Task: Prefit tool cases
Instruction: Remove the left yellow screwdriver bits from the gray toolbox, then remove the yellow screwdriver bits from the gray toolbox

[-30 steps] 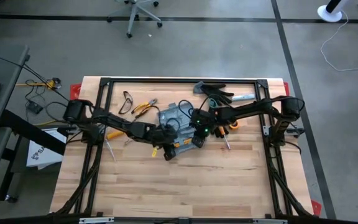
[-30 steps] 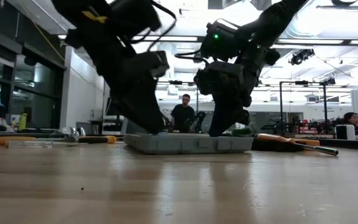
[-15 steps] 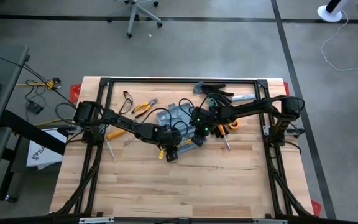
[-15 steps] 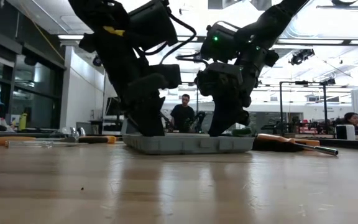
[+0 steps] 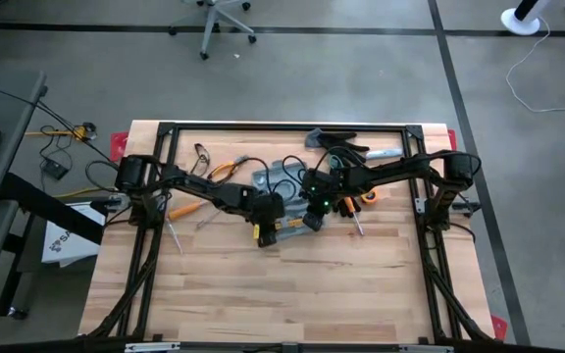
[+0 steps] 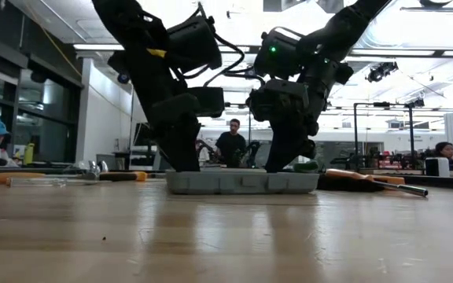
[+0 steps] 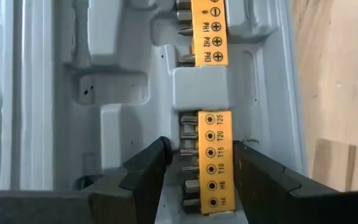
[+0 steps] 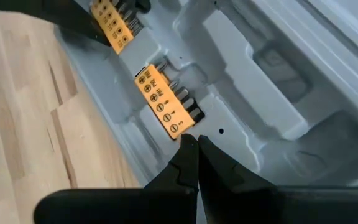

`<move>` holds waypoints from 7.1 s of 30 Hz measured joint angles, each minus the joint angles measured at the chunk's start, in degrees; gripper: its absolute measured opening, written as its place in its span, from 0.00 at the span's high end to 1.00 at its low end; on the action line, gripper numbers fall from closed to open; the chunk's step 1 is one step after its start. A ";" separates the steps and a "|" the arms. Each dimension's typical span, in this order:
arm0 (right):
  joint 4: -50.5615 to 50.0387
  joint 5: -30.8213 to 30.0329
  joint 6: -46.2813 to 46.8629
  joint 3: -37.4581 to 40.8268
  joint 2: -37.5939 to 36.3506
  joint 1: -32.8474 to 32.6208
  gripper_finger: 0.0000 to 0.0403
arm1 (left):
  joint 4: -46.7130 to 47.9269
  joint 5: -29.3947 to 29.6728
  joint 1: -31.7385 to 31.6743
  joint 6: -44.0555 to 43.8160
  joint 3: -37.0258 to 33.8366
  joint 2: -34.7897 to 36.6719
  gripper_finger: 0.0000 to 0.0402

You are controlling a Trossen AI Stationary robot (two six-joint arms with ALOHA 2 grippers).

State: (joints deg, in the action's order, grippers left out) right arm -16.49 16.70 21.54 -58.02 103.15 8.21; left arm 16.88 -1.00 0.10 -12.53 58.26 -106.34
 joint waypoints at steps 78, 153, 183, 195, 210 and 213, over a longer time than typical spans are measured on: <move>2.55 1.62 2.37 -0.13 5.86 -0.31 1.00 | 0.72 0.50 -2.78 4.93 -2.81 11.24 0.80; 2.26 0.90 0.46 -0.15 5.86 0.37 1.00 | 5.39 2.90 2.27 -21.20 -25.53 32.25 0.62; 4.87 0.63 3.03 0.02 5.97 0.42 1.00 | -2.38 -3.63 -1.99 22.73 2.55 1.34 0.63; 4.87 0.82 2.43 0.02 5.98 0.42 1.00 | -1.66 -1.35 -2.73 27.33 3.91 -0.22 0.63; 4.50 0.84 2.38 0.07 5.95 0.31 1.00 | -4.75 -2.83 -2.60 23.51 4.14 -5.26 0.63; 4.52 0.71 2.40 0.07 5.94 0.31 1.00 | -4.48 -1.60 -2.51 22.44 4.13 -5.40 0.63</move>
State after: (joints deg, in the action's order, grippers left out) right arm -11.97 17.41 23.94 -57.95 109.09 8.51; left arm 12.40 -2.60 -2.42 9.91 62.39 -111.74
